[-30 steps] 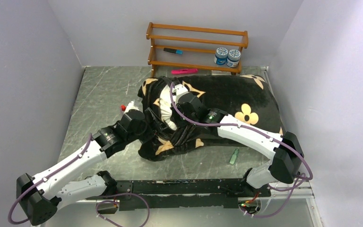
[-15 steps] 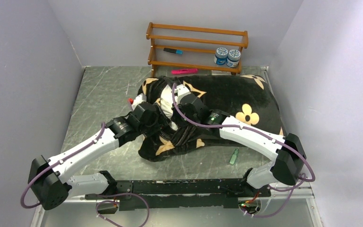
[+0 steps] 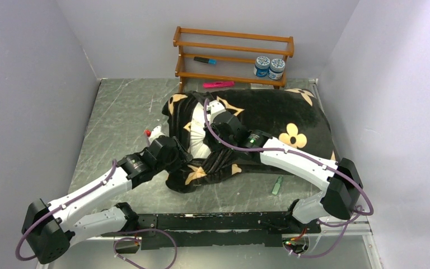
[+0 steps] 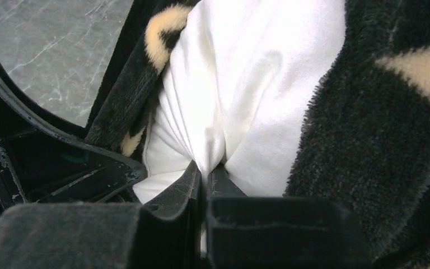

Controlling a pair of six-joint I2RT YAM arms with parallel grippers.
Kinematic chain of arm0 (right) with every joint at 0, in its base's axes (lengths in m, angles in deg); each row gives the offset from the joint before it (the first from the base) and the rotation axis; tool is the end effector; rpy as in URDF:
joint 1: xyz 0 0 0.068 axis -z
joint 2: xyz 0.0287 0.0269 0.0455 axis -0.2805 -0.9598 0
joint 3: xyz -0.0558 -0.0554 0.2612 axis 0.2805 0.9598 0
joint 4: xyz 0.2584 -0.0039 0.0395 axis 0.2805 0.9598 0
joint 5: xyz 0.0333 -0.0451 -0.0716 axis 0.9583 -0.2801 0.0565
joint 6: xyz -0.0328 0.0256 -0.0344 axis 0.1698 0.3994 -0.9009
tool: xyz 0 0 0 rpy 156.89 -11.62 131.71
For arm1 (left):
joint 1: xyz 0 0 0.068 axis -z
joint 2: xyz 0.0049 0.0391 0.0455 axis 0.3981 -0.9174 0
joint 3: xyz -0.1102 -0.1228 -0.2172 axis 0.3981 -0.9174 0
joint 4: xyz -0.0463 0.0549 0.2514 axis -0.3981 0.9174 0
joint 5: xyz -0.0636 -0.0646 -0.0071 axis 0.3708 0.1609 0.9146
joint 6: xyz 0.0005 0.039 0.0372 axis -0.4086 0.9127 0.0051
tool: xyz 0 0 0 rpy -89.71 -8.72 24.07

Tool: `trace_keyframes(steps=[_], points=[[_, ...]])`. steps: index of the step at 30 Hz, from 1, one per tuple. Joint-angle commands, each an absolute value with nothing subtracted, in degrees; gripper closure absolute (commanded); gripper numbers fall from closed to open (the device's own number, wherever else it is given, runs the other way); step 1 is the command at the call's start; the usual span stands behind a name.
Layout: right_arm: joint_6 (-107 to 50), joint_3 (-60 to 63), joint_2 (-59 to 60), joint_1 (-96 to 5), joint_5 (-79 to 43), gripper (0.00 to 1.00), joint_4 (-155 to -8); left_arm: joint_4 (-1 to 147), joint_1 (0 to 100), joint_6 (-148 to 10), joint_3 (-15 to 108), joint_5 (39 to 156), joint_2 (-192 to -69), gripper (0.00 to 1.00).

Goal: Remove the pillowcase from the pillow
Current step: Remove the pillow from the pillowcase.

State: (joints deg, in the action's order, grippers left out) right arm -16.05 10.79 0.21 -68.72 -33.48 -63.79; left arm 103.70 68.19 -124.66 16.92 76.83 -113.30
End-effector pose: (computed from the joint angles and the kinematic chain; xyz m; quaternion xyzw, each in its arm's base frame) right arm 0.2017 0.2539 0.3072 -0.2209 0.8514 0.2260 0.4185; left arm 0.1548 -0.1426 0.2543 -0.2200 0.8890 -0.2666 0.3003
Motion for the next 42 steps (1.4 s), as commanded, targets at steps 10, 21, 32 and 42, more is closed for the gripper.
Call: trace_keyframes(steps=[10, 21, 32, 42], points=[[-14.2, 1.1, 1.5, -61.6, -41.6, 1.00, -67.9, 111.1, 68.5, -129.2, 2.4, 81.8, -104.8, 0.53], [-15.2, 2.9, -0.3, -63.5, -32.8, 1.00, -63.4, 92.6, 68.5, -126.1, -0.8, 88.8, -110.5, 0.72], [-8.0, 1.8, 1.2, -74.2, -43.4, 0.70, -53.4, 76.9, 68.5, -126.8, -2.8, 92.8, -115.1, 0.81], [2.9, 5.4, 2.1, -81.2, -44.2, 0.61, -47.3, 76.1, 68.5, -125.7, -2.5, 92.2, -114.1, 0.83]])
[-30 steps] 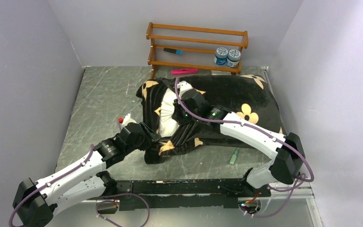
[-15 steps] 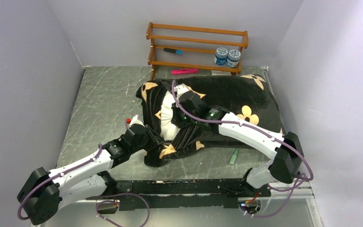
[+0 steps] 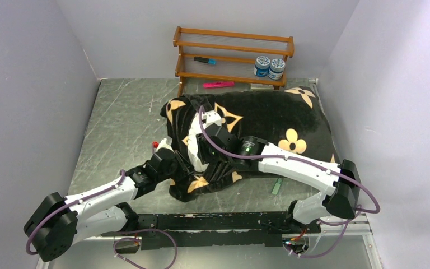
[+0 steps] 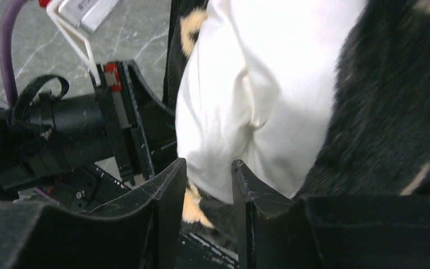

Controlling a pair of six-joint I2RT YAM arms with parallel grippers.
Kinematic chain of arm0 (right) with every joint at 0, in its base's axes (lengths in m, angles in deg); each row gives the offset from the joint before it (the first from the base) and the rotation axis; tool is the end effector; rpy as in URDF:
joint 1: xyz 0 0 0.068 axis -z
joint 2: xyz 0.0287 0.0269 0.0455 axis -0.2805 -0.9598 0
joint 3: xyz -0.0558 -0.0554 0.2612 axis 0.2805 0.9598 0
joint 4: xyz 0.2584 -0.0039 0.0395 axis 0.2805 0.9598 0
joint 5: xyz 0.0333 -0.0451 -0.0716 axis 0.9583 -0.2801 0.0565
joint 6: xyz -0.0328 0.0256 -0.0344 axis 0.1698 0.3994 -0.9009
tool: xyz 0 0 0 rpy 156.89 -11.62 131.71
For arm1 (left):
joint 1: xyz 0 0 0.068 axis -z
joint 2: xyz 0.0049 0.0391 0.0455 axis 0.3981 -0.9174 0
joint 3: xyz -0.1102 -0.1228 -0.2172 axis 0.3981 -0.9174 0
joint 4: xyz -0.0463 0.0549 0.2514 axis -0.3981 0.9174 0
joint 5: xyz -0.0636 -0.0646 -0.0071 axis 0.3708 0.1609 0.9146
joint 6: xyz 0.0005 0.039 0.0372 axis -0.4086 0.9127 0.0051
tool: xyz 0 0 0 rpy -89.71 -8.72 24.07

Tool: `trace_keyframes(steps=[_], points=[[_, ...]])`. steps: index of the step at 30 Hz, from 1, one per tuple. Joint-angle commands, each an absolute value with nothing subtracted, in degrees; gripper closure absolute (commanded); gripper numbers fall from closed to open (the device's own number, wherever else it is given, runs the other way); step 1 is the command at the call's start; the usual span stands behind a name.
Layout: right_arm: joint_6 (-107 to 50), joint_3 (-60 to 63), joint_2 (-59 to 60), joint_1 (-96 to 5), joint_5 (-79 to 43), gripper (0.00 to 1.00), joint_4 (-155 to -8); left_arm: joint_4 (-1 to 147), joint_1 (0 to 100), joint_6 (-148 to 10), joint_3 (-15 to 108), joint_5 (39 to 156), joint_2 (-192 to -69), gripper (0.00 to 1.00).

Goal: Remove the pillowcase from the pillow
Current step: Remove the pillow from the pillowcase.

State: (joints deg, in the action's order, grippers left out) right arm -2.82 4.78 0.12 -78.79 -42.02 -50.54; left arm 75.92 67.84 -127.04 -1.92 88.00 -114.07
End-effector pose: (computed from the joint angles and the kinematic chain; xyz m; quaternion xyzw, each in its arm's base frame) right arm 0.1544 0.2744 0.3229 -0.1770 0.8846 0.2145 0.3744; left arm 0.1484 -0.1441 0.1833 -0.1993 0.8674 -0.3768 0.2566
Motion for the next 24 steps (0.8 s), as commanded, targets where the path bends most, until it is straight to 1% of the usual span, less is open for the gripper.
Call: trace_keyframes(steps=[1, 5, 9, 13, 17, 20, 24], points=[[3.7, 5.5, 2.1, -82.0, -44.3, 0.60, -46.4, 76.0, 68.5, -125.6, -2.5, 92.3, -114.1, 0.83], [6.8, 6.8, 2.1, -84.6, -44.8, 0.57, -44.5, 75.7, 68.5, -124.9, -2.7, 93.6, -114.8, 0.83], [9.1, 8.3, 1.6, -84.8, -47.0, 0.53, -43.5, 73.6, 68.5, -124.0, -2.6, 94.9, -115.5, 0.83], [10.6, 8.8, 0.9, -84.7, -51.0, 0.43, -43.1, 73.8, 68.5, -123.1, -2.4, 95.6, -115.4, 0.84], [13.8, 7.6, -1.2, -84.7, -55.3, 0.35, -37.3, 75.0, 68.5, -122.4, -2.1, 96.0, -114.7, 0.84], [14.3, 7.6, -1.2, -84.8, -55.2, 0.34, -36.7, 75.1, 68.5, -121.5, -1.8, 96.0, -114.0, 0.84], [11.3, 8.8, 0.2, -84.9, -50.5, 0.33, -44.3, 76.8, 68.5, -120.5, -1.3, 96.1, -113.4, 0.84]])
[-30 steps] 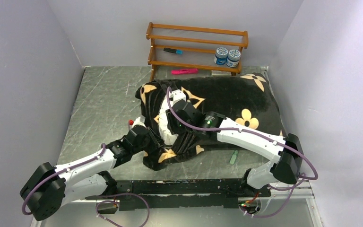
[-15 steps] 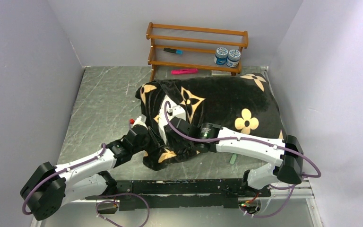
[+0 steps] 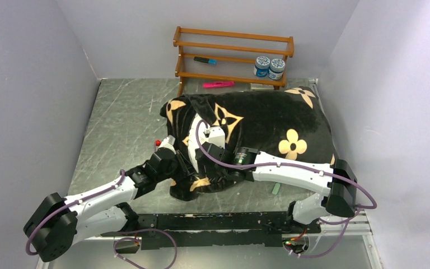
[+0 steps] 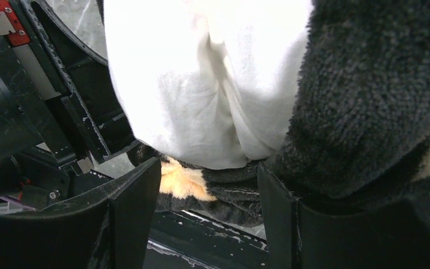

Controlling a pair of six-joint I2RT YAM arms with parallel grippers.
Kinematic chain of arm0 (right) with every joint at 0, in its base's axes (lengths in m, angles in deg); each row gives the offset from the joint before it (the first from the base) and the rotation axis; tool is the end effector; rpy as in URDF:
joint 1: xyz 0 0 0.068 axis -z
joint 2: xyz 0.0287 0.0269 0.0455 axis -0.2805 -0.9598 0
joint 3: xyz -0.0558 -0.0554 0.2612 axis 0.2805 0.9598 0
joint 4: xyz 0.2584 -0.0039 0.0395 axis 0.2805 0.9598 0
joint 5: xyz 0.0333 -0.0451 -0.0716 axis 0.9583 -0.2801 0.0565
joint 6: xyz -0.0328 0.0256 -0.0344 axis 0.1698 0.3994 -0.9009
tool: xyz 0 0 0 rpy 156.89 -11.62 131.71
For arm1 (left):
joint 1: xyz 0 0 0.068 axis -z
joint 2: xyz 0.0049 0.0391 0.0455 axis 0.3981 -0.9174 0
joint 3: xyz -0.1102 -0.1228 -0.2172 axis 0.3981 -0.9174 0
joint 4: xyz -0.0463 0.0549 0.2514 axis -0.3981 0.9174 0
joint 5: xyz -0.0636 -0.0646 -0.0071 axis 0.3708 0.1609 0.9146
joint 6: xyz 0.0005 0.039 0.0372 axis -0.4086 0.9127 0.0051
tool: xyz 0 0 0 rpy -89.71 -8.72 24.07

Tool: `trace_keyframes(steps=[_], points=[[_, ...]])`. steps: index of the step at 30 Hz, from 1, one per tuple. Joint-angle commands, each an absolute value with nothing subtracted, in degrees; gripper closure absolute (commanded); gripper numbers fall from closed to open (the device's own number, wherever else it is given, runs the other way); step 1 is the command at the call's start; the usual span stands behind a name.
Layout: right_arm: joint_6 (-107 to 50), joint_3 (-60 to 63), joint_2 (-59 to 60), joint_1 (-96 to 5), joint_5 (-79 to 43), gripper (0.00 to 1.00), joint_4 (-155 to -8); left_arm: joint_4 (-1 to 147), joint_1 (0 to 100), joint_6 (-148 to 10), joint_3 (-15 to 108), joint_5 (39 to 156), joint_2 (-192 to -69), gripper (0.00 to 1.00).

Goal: Remove the pillowcase from the pillow
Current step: Remove the pillow from the pillowcase.

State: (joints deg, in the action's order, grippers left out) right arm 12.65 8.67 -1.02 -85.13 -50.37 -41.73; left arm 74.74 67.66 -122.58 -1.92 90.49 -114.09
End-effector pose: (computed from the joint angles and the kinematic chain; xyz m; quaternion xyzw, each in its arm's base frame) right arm 0.1225 0.2745 0.2855 -0.1061 0.9269 0.1441 0.3298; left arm 0.1487 -0.1457 0.1851 -0.1561 0.8715 -0.3846 0.2612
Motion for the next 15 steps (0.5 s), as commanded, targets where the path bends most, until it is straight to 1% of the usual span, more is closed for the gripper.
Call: trace_keyframes(steps=[1, 6, 9, 15], points=[[10.8, 8.2, -0.4, -85.1, -50.1, 0.33, -45.1, 77.0, 68.5, -120.2, -1.2, 96.1, -113.2, 0.84], [9.0, 2.8, -3.9, -85.5, -49.3, 0.33, -46.5, 77.1, 68.5, -119.8, -1.0, 96.3, -112.7, 0.84], [10.0, 1.2, -5.8, -85.5, -51.5, 0.31, -44.8, 77.0, 68.5, -119.9, -1.1, 96.6, -112.8, 0.84], [12.3, 1.2, -9.5, -85.5, -55.3, 0.25, -40.4, 77.0, 68.5, -120.1, -1.3, 96.5, -112.2, 0.85]])
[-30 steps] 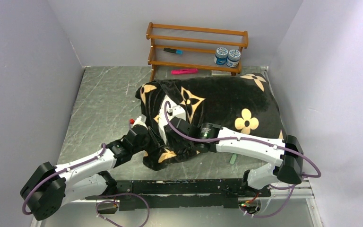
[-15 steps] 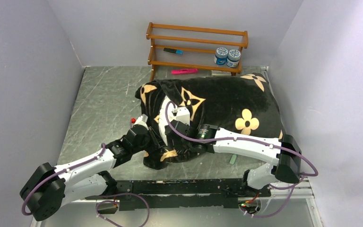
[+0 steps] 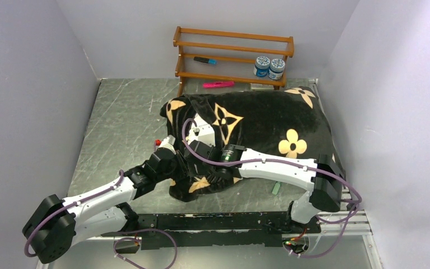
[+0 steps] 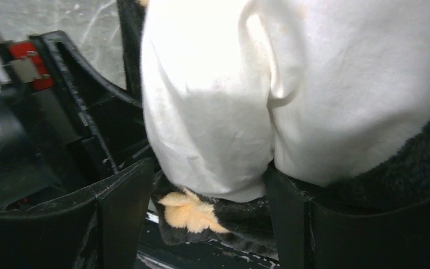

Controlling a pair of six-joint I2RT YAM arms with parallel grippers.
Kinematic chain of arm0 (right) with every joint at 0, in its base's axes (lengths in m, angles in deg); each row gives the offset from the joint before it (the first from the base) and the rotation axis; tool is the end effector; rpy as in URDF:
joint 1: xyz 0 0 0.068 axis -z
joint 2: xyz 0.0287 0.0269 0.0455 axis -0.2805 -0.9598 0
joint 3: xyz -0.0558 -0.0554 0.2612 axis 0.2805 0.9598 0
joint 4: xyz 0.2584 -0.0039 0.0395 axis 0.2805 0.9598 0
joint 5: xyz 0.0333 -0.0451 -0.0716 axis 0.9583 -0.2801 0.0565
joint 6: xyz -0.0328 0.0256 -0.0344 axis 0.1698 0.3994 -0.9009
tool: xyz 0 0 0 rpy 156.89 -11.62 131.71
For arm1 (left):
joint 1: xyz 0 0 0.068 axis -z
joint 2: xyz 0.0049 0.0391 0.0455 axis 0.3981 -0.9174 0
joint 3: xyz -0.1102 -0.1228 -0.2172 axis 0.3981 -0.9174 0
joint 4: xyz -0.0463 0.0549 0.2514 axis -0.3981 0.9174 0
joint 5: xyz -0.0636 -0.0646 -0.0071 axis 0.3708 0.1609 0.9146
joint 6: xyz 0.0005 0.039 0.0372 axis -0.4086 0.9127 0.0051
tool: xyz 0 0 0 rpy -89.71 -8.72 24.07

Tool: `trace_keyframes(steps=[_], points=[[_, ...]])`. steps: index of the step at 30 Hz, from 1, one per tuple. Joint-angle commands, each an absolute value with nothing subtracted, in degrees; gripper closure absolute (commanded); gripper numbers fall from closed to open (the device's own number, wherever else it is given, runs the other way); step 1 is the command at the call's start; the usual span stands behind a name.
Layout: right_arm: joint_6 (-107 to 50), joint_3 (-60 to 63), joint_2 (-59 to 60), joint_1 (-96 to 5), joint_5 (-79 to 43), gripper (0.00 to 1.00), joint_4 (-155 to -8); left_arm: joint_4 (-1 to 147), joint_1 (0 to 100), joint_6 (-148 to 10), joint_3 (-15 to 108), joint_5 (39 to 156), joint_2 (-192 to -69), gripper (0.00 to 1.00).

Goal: Remove the pillowcase from the pillow
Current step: Remove the pillow from the pillowcase.

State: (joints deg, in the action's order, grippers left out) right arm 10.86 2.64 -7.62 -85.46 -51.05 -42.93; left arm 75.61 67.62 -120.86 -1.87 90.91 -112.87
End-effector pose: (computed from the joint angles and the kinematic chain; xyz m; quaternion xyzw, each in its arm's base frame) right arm 0.1323 0.3042 0.2859 -0.1198 0.9226 0.1411 0.3385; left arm 0.1469 -0.1441 0.1880 -0.1413 0.8723 -0.3850 0.2662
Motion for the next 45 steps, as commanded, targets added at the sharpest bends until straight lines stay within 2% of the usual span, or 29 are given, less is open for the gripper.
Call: trace_keyframes(steps=[1, 6, 12, 15, 21, 23, 24, 35, 45], points=[[12.6, 1.5, -10.0, -85.5, -56.1, 0.24, -39.5, 76.9, 68.5, -120.1, -1.4, 96.6, -112.3, 0.85], [14.0, 5.0, -10.4, -85.0, -57.8, 0.20, -36.5, 76.7, 68.5, -120.3, -1.4, 96.8, -112.9, 0.85], [11.6, 9.0, -10.9, -82.7, -55.4, 0.23, -41.9, 76.9, 68.5, -120.7, -1.5, 96.7, -113.1, 0.85], [9.5, 9.0, -12.5, -81.7, -54.3, 0.36, -44.7, 77.3, 68.5, -120.9, -1.4, 96.4, -112.9, 0.85], [5.4, 8.0, -12.1, -79.8, -49.6, 0.83, -51.7, 78.8, 68.5, -121.0, -0.9, 95.4, -111.7, 0.85], [4.2, 7.4, -11.5, -79.0, -47.7, 0.97, -54.1, 79.5, 68.5, -121.3, -0.8, 95.0, -111.0, 0.85], [3.4, 7.1, -11.2, -78.6, -47.1, 1.00, -55.5, 79.7, 68.5, -121.4, -0.8, 94.9, -110.7, 0.85], [-4.0, -2.2, -12.0, -73.1, -45.2, 1.00, -65.8, 84.5, 69.3, -120.7, 2.4, 94.0, -108.0, 0.85], [-7.9, -14.0, -14.1, -66.7, -42.6, 1.00, -67.8, 89.2, 71.1, -120.3, 4.7, 91.0, -106.5, 0.85]])
